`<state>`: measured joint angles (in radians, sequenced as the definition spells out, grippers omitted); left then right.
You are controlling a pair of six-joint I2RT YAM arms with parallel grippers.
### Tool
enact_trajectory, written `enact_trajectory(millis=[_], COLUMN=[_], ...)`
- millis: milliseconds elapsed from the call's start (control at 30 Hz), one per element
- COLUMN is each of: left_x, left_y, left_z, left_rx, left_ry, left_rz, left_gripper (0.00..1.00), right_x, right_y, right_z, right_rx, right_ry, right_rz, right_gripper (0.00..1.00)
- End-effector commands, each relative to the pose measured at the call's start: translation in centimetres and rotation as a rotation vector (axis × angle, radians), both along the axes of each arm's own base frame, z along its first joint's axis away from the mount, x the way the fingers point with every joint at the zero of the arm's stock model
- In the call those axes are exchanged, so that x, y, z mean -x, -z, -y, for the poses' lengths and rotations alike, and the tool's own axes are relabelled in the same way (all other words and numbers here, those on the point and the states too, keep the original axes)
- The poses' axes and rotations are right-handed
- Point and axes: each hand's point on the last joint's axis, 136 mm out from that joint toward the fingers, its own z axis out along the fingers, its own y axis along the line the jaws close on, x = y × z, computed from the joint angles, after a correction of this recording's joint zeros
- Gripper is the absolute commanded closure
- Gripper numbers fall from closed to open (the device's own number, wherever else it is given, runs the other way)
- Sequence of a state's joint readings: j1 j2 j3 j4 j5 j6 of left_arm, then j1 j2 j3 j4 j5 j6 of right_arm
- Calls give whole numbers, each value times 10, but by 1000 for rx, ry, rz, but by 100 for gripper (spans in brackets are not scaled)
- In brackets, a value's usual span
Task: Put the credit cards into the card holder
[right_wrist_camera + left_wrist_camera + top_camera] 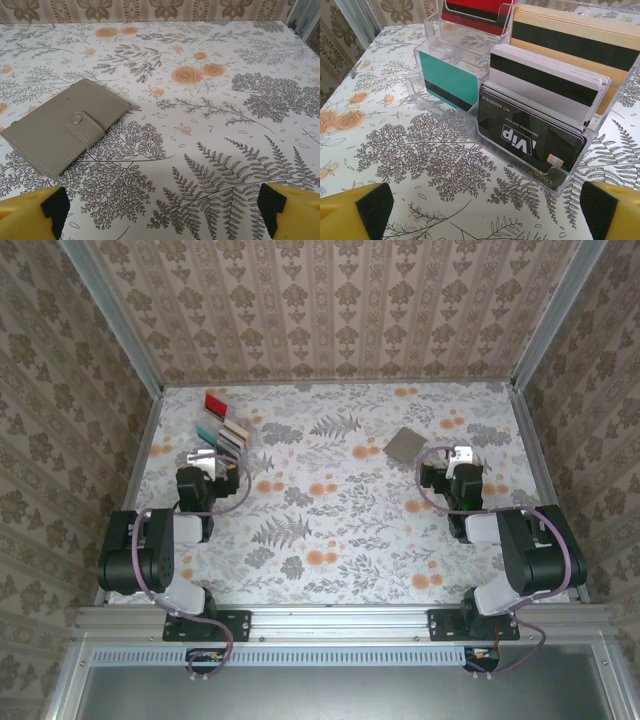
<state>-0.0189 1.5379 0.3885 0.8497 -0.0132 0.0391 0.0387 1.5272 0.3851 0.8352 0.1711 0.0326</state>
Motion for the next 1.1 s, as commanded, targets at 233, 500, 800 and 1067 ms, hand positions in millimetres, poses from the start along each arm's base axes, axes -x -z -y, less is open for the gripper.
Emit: enact_trajectory(millis=[233, 500, 800, 1067], left_x=[-5, -5, -3, -3], left_y=[-7, -8, -9, -10], left_z=[2, 3, 9, 10], left_rx=[-9, -10, -10, -9], left_ry=[18, 25, 60, 64], left_rz=[18, 21, 35, 38], left_gripper=[0, 0, 0, 0], right_x=[-8, -7, -7, -7], right_y=[-13, -12, -13, -13], right_z=[-1, -1, -1, -1], right_rx=[-18, -18, -18, -19], right_ry=[-7, -5, -6, -6], right_rz=[47, 47, 49, 48], right_gripper=[0, 0, 0, 0])
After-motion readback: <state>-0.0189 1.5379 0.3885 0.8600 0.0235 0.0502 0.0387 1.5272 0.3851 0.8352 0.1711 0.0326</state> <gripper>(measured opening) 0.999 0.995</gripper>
